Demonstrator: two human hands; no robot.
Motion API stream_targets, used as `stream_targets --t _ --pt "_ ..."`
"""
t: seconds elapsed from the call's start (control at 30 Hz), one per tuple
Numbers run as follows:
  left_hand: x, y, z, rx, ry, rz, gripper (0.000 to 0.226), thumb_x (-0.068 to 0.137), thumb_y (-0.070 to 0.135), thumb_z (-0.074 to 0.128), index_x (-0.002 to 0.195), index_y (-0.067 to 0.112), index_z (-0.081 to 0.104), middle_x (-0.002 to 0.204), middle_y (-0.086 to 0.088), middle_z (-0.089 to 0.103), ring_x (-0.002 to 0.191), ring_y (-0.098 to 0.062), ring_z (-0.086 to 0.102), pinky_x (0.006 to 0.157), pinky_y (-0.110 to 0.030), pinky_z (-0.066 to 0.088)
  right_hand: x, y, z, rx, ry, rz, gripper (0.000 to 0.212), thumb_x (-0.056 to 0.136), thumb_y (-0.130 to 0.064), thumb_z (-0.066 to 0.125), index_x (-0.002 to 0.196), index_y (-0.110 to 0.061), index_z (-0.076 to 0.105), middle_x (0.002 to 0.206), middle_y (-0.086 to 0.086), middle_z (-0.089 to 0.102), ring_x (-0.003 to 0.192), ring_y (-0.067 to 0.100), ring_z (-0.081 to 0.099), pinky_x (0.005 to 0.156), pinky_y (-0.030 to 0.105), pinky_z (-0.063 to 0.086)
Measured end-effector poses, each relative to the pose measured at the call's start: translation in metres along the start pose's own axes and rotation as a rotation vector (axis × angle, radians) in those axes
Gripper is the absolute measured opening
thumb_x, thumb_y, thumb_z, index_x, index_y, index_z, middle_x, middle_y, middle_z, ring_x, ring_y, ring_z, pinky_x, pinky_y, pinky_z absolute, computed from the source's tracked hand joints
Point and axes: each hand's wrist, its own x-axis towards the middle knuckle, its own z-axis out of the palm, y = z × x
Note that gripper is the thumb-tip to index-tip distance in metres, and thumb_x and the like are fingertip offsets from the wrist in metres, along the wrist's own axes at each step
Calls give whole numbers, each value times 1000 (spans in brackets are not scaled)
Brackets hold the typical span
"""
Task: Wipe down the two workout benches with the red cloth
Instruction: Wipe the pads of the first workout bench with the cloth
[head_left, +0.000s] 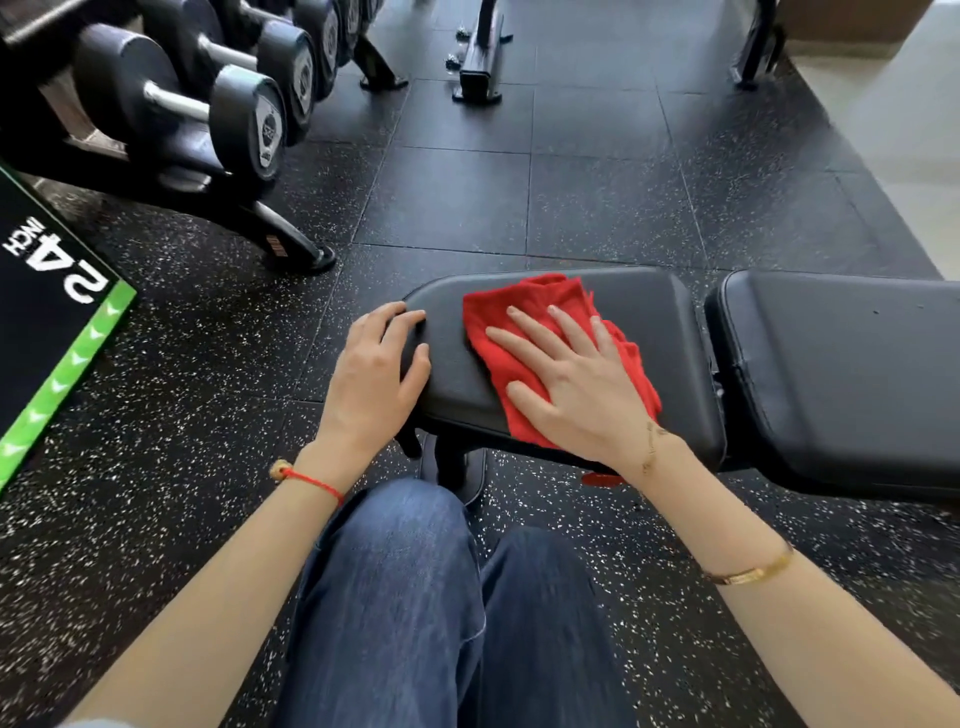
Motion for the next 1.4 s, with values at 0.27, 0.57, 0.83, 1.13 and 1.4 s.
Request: stream_targets --t 0.27,0.57,0.83,1.13,1.4 --pt "-11 -14 -10 43 17 -22 37 98 15 53 134 4 57 137 -13 56 130 -30 48 112 -44 39 53 -37 4 47 -46 44 56 96 -47 33 149 -49 18 163 -13 8 151 28 0 117 59 -5" --pt "-14 -17 -11 18 9 -36 38 98 14 52 135 5 56 136 -12 56 128 -28 48 113 -44 38 32 1 2 -2 -15 142 54 95 -49 34 148 -51 21 162 -15 13 151 27 6 118 58 -1" --pt "-2 5 -11 37 13 4 36 97 12 51 131 5 58 135 -12 58 127 -29 51 110 -45 39 30 -35 8 4 -24 53 57 95 -49 32 149 -50 16 163 -13 8 150 30 3 118 58 -3" --pt "25 33 14 68 -28 117 33 97 17 51 126 7 62 132 -8 61 125 -29 52 110 -41 37 20 54 -10 17 0 426 55 96 -49 32 149 -50 18 163 -12 8 151 29 4 119 58 -2" --pt "24 31 24 40 54 92 32 90 12 55 120 12 65 129 -4 63 124 -27 53 108 -43 37 -1 9 0 -28 16 151 58 94 -50 34 149 -49 19 163 -12 12 150 29 7 119 56 1"
